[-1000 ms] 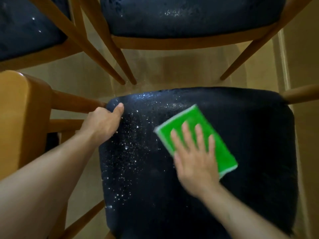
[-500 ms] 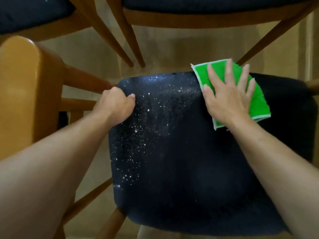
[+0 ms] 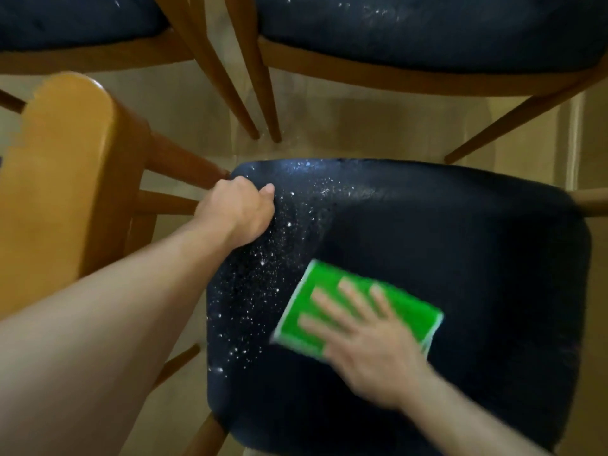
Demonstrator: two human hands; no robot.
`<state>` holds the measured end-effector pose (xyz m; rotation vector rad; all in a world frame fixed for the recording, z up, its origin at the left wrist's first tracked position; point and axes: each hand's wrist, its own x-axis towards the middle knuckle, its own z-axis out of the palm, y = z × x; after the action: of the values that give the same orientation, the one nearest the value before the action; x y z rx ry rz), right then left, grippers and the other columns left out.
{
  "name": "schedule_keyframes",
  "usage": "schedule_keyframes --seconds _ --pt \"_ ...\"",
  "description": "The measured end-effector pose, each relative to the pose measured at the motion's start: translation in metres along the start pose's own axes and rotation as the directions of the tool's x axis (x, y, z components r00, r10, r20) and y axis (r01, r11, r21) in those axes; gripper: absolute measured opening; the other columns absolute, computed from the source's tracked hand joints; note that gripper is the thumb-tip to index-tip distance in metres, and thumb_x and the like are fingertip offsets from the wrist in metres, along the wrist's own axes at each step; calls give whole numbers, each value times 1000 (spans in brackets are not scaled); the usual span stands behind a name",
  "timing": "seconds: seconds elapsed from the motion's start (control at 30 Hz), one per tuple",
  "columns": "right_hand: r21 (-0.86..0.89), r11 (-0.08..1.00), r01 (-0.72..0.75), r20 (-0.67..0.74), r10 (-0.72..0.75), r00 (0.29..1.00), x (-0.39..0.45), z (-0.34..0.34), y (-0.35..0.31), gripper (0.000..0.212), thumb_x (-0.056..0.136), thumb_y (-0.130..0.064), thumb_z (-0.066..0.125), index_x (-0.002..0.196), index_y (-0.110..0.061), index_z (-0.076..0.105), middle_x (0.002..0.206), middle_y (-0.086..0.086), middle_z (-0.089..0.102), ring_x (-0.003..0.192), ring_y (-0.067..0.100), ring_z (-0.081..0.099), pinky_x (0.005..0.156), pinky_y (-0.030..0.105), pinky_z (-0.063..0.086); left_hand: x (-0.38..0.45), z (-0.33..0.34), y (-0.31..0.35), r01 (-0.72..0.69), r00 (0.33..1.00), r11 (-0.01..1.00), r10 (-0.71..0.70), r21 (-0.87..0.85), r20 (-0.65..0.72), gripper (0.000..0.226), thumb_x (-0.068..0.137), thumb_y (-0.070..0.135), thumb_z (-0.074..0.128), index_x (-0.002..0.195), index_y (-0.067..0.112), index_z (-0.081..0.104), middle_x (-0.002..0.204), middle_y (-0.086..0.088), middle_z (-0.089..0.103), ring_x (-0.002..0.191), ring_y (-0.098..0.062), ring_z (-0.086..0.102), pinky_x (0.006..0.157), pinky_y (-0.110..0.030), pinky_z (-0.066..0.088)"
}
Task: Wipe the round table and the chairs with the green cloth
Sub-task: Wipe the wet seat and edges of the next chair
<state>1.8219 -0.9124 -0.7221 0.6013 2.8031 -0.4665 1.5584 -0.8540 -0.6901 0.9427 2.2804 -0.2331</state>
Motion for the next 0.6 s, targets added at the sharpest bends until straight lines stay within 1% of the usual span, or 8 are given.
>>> schedule_keyframes --seconds 0.07,0.13,0.23,0.27,0.33,0.43,0.5,0.6 --pt "30 957 -288 -126 290 949 42 -17 50 56 90 -47 32 145 -40 34 155 -1 23 141 39 30 111 61 18 1 1 -3 11 1000 1000 -11 -6 -20 57 98 50 31 114 2 57 111 -19 60 100 -37 56 75 -36 39" --pt "113 834 -540 -127 551 825 82 -33 84 60 92 -49 24 151 -38 21 162 4 13 146 38 11 114 60 5 4 1 -5 28 999 999 -29 -41 -26 59 98 51 31 117 1 56 109 -18 60 98 -35 57 74 -36 40" --pt "165 731 -662 -136 682 719 108 -38 86 59 93 -46 21 151 -36 23 161 4 16 147 37 8 113 61 1 9 -2 -5 43 997 997 -47 -56 -66 63 97 53 31 124 0 52 117 -19 57 98 -33 54 76 -34 37" --pt "168 742 -650 -150 670 727 108 -36 74 59 93 -45 23 151 -35 24 161 4 17 147 37 10 113 61 2 10 -4 -5 58 996 996 -62 -70 -67 64 97 54 31 126 1 51 118 -19 57 97 -32 53 76 -34 37" --pt "107 832 -544 -150 555 818 91 -24 32 61 92 -44 31 152 -33 24 161 5 16 147 38 11 113 59 0 11 -5 -6 76 995 993 -80 -87 -52 66 96 56 30 129 2 49 122 -20 56 102 -34 53 78 -35 37" --pt "81 977 -198 -62 203 977 34 7 -50 68 82 -43 55 146 -35 37 158 0 22 145 34 19 113 56 0 6 -9 -4 87 996 990 -90 -109 -17 69 96 57 28 130 1 49 128 -22 53 115 -39 51 88 -39 40" --pt "45 998 40 71 -43 997 -7 23 -91 57 81 -43 53 137 -43 49 153 -8 34 141 27 33 115 54 8 1 -11 -4 97 995 987 -95 -129 26 70 97 58 25 131 2 50 131 -21 51 119 -38 49 93 -41 39" --pt "83 980 181 157 -192 969 -19 29 -84 49 83 -43 42 131 -49 53 148 -15 43 138 17 38 114 47 22 -4 -11 -3 93 995 988 -88 -127 43 72 97 57 22 132 1 49 134 -21 50 121 -38 47 94 -39 38"
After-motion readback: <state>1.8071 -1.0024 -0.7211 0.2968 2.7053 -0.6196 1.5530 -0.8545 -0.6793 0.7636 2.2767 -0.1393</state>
